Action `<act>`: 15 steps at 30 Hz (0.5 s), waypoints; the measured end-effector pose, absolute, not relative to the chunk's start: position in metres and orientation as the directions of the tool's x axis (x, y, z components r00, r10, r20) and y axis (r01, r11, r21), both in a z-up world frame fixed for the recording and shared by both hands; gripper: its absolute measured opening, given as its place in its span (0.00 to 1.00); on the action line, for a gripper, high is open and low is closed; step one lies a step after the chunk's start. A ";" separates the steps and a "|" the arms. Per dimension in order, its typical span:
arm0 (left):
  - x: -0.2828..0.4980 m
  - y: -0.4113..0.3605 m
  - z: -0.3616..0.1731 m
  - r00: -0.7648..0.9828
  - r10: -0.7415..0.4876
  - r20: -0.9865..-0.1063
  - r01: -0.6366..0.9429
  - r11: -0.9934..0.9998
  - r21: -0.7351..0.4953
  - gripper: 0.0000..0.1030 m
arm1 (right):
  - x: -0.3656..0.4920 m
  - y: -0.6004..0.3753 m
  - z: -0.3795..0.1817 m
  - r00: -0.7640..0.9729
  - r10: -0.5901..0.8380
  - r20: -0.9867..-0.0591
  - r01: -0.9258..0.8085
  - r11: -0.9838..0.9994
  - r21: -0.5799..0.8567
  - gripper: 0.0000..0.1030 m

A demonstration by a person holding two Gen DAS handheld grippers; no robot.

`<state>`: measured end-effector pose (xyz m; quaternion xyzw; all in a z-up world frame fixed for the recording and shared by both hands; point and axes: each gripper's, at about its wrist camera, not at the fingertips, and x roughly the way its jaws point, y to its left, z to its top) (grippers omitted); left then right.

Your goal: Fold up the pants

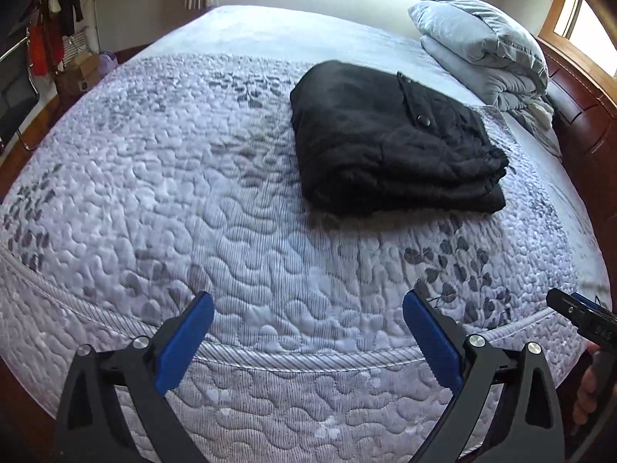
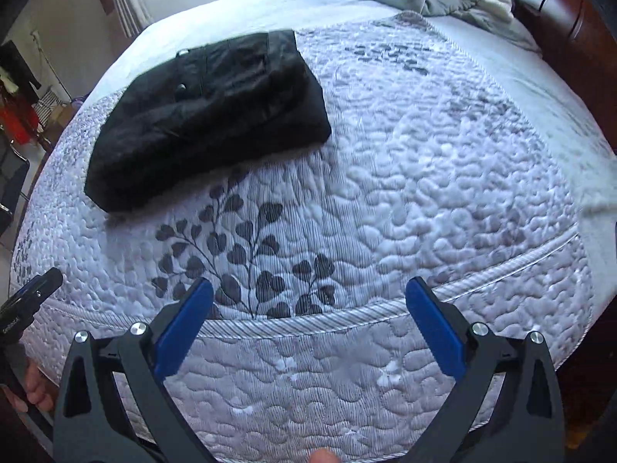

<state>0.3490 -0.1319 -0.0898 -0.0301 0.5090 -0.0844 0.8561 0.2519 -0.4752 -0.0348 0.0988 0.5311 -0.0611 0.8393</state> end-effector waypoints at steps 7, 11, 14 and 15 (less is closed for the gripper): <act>0.344 -0.141 -0.063 0.499 -0.156 -0.853 0.136 0.986 -0.101 0.96 | 0.251 -0.465 -0.003 0.487 0.007 -0.873 0.173 0.979 0.105 0.97; 0.339 -0.142 -0.056 0.508 -0.144 -0.849 0.136 0.987 -0.086 0.96 | 0.248 -0.459 0.009 0.499 -0.009 -0.866 0.163 0.983 0.084 0.97; 0.338 -0.140 -0.050 0.512 -0.145 -0.847 0.129 0.987 -0.091 0.96 | 0.245 -0.456 0.015 0.508 -0.013 -0.861 0.152 0.986 0.075 0.97; 0.337 -0.139 -0.048 0.513 -0.147 -0.846 0.127 0.987 -0.094 0.96 | 0.244 -0.456 0.018 0.512 -0.006 -0.859 0.148 0.986 0.081 0.97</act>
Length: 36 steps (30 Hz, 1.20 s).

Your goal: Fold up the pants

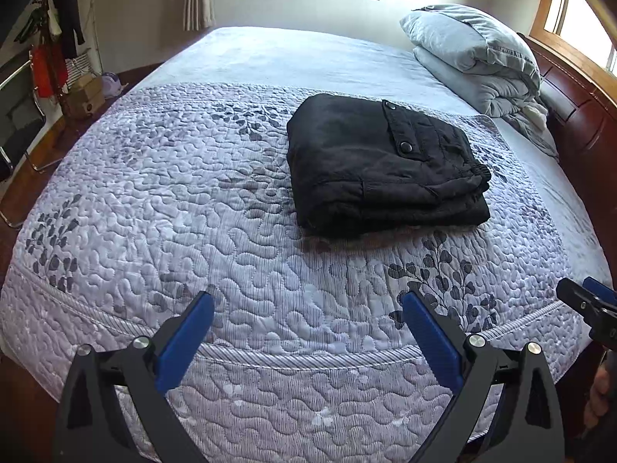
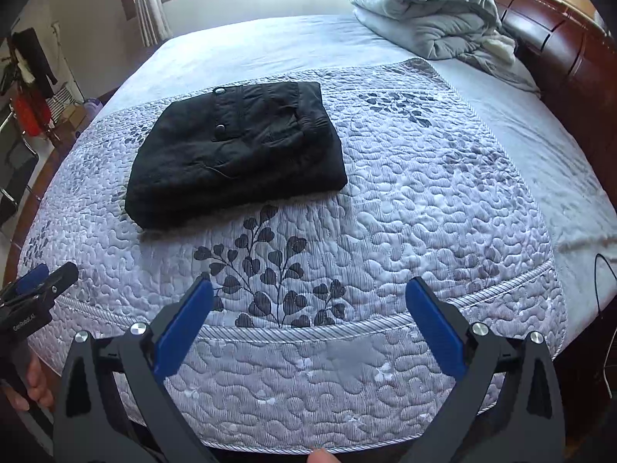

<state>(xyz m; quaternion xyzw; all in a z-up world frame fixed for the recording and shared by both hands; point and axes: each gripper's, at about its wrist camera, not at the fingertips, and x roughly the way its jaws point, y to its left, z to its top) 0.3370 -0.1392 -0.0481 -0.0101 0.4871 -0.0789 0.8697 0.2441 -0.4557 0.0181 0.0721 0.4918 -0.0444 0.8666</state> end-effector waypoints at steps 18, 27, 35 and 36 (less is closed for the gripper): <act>0.331 -0.157 -0.023 0.552 -0.124 -0.825 0.180 0.983 -0.027 0.96 | 0.249 -0.445 0.019 0.512 0.023 -0.859 0.108 0.990 0.091 0.97; 0.335 -0.159 -0.024 0.545 -0.136 -0.827 0.187 0.982 -0.039 0.96 | 0.256 -0.440 0.014 0.508 0.026 -0.861 0.100 0.991 0.089 0.97; 0.338 -0.158 -0.028 0.538 -0.128 -0.833 0.181 0.983 -0.034 0.96 | 0.257 -0.444 0.014 0.508 0.017 -0.861 0.113 0.990 0.086 0.97; 0.338 -0.158 -0.028 0.538 -0.126 -0.833 0.181 0.983 -0.032 0.96 | 0.257 -0.445 0.013 0.508 0.016 -0.861 0.114 0.990 0.086 0.97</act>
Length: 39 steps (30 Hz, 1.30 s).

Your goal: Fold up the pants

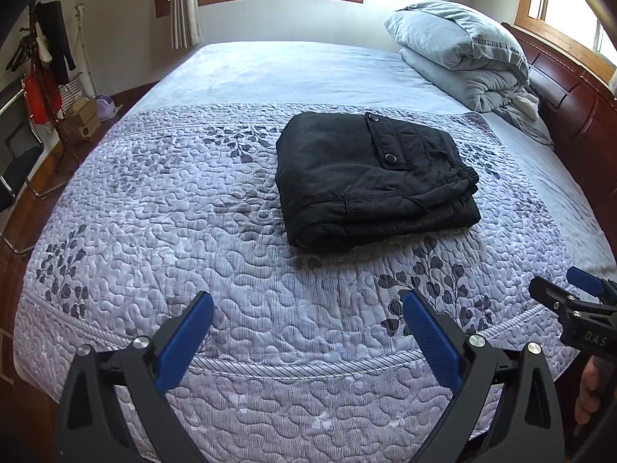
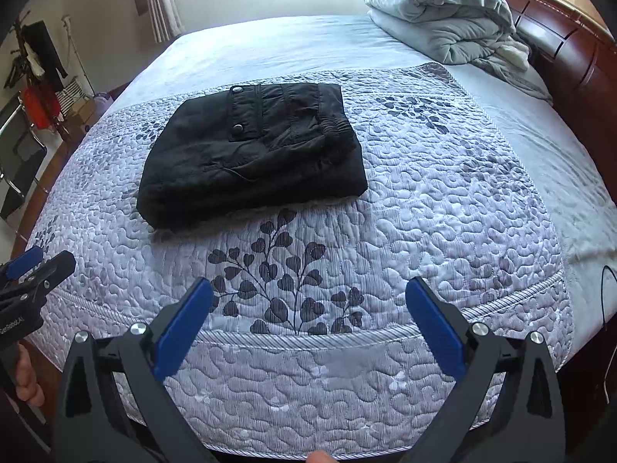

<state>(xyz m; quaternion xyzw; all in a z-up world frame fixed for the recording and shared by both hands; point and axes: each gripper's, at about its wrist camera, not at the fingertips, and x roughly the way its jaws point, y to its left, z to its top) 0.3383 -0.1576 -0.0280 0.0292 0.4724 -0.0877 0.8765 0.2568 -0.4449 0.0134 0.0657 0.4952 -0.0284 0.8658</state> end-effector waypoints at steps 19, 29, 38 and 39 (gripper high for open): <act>0.339 -0.159 -0.029 0.539 -0.124 -0.833 0.193 0.981 -0.022 0.96 | 0.260 -0.447 0.009 0.498 0.010 -0.867 0.119 0.990 0.080 0.97; 0.342 -0.158 -0.029 0.542 -0.121 -0.831 0.189 0.982 -0.020 0.96 | 0.262 -0.446 0.007 0.495 0.009 -0.869 0.114 0.991 0.075 0.97; 0.344 -0.158 -0.029 0.540 -0.123 -0.832 0.192 0.981 -0.021 0.96 | 0.263 -0.446 0.006 0.494 0.009 -0.869 0.111 0.991 0.073 0.97; 0.344 -0.158 -0.030 0.540 -0.122 -0.833 0.192 0.981 -0.020 0.96 | 0.263 -0.446 0.006 0.494 0.008 -0.869 0.111 0.991 0.073 0.97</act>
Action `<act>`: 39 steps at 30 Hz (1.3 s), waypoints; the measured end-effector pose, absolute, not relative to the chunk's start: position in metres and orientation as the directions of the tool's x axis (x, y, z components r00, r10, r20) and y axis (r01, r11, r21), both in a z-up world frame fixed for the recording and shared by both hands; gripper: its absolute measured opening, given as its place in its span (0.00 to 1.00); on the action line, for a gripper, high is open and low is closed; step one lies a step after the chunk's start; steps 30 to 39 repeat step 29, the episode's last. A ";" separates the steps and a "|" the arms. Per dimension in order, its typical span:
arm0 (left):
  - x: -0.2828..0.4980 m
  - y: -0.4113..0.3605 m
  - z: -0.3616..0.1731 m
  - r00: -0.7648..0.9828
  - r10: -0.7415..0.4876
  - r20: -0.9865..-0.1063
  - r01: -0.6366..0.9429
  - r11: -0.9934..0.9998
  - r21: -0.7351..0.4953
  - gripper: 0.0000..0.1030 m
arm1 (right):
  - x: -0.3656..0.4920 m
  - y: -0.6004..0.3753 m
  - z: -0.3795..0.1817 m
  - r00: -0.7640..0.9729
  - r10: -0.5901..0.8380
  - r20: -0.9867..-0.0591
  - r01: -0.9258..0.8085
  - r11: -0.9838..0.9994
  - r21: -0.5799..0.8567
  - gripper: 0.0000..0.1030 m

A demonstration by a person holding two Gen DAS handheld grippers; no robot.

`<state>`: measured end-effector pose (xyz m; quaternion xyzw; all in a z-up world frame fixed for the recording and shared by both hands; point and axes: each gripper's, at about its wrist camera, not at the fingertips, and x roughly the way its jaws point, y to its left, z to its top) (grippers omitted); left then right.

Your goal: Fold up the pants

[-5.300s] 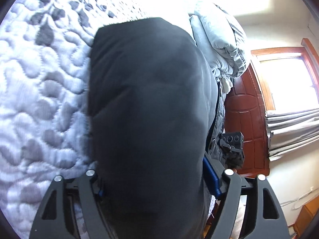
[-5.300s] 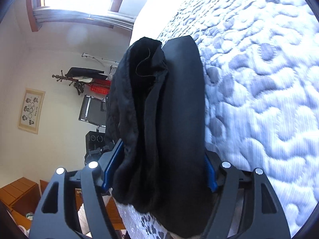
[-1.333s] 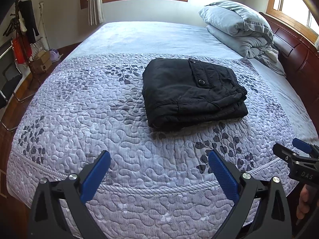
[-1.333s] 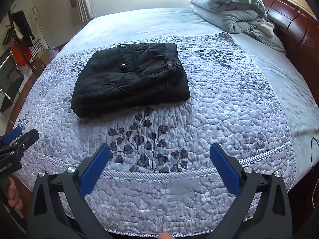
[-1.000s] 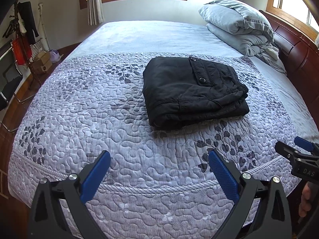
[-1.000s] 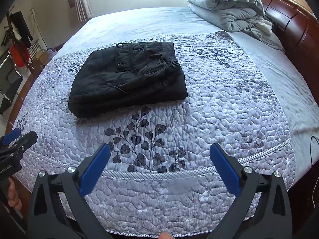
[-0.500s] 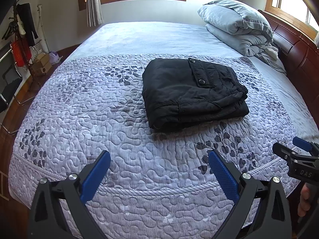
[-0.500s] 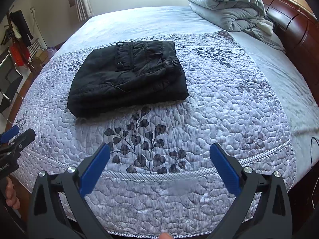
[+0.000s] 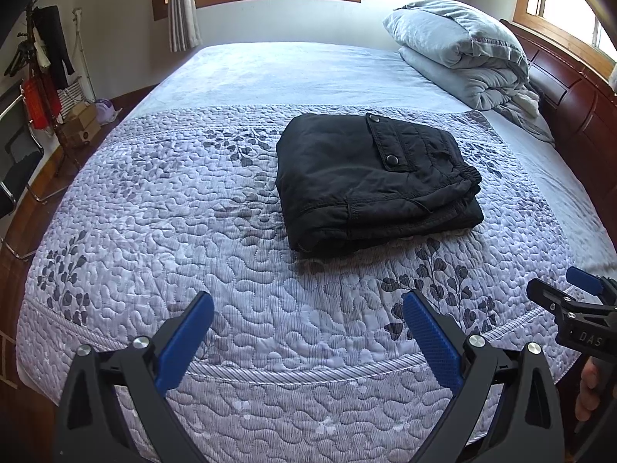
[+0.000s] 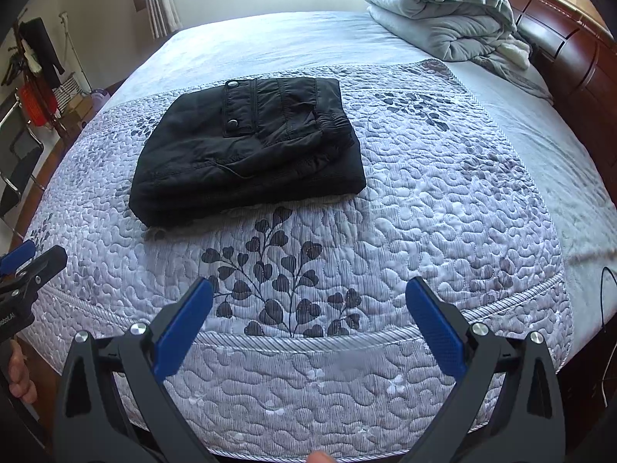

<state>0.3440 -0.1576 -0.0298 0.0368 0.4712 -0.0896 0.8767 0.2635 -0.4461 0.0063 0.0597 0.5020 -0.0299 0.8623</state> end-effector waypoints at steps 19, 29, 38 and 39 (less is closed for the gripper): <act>0.343 -0.157 -0.030 0.552 -0.136 -0.822 0.195 0.980 -0.031 0.96 | 0.265 -0.445 0.000 0.481 0.004 -0.877 0.113 0.991 0.066 0.97; 0.344 -0.161 -0.032 0.538 -0.102 -0.837 0.198 0.980 0.007 0.96 | 0.265 -0.449 -0.002 0.477 0.003 -0.879 0.120 0.990 0.068 0.97; 0.344 -0.161 -0.032 0.538 -0.102 -0.837 0.198 0.980 0.007 0.96 | 0.265 -0.449 -0.002 0.477 0.003 -0.879 0.120 0.990 0.068 0.97; 0.344 -0.161 -0.032 0.538 -0.102 -0.837 0.198 0.980 0.007 0.96 | 0.265 -0.449 -0.002 0.477 0.003 -0.879 0.120 0.990 0.068 0.97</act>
